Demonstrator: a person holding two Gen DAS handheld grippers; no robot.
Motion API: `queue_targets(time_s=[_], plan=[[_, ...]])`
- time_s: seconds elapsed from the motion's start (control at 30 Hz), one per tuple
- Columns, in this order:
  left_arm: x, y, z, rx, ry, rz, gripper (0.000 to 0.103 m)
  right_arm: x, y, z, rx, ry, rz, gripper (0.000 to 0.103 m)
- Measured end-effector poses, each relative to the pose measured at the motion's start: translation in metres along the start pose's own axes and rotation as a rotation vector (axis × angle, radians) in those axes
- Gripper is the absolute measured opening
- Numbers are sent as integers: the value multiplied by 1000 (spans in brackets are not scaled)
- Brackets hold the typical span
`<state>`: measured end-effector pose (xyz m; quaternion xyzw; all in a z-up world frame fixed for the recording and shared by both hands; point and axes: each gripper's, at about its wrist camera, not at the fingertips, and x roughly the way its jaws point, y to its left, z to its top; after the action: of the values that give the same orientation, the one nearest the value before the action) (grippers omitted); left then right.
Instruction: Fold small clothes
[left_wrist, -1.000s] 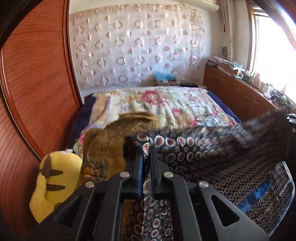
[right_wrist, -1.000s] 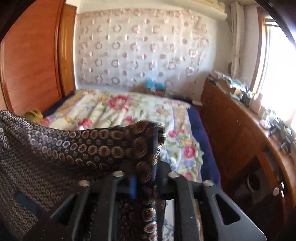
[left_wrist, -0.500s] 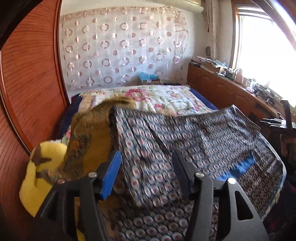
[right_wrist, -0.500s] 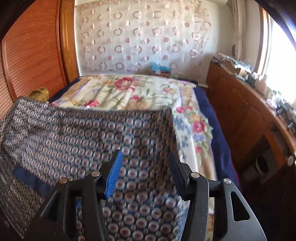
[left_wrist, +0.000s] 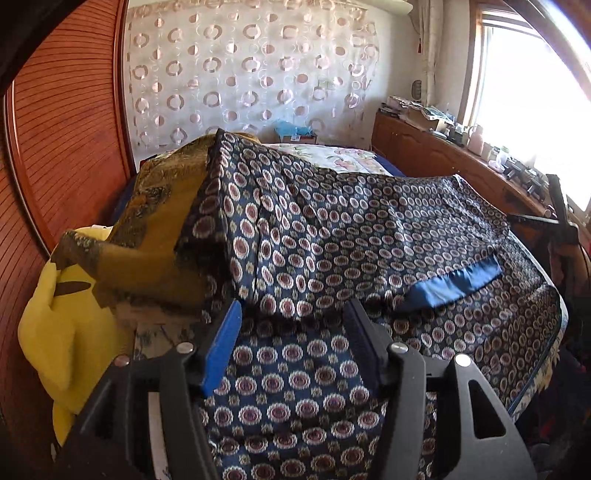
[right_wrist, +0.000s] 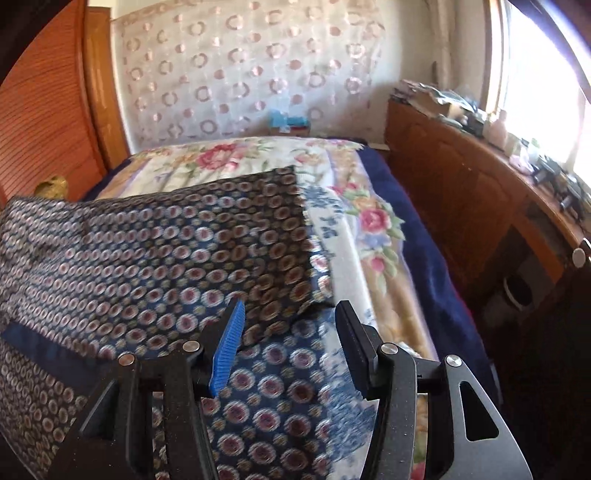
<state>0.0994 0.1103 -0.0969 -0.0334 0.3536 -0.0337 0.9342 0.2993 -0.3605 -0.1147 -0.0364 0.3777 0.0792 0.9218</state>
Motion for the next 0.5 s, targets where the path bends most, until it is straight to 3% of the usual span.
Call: queue_targets(time_s=[0.2,0.3,0.33,0.4,0.5], plan=[[-3,3,-5,-2,-20,24,57,23,0,15,-2,48,-27,39],[-5,3,-5,6,-44,38,57,37,3,17,0,76,-55,29],[-6,2,-5,14,-59,47,57,41,4,18,2,83,-61,17],[-6,0,-5,28,-71,67,57,46,5,17,6,90,-51,6],[-3,0,-2,23,-61,67,57,46,8,14,0,72,-35,1]])
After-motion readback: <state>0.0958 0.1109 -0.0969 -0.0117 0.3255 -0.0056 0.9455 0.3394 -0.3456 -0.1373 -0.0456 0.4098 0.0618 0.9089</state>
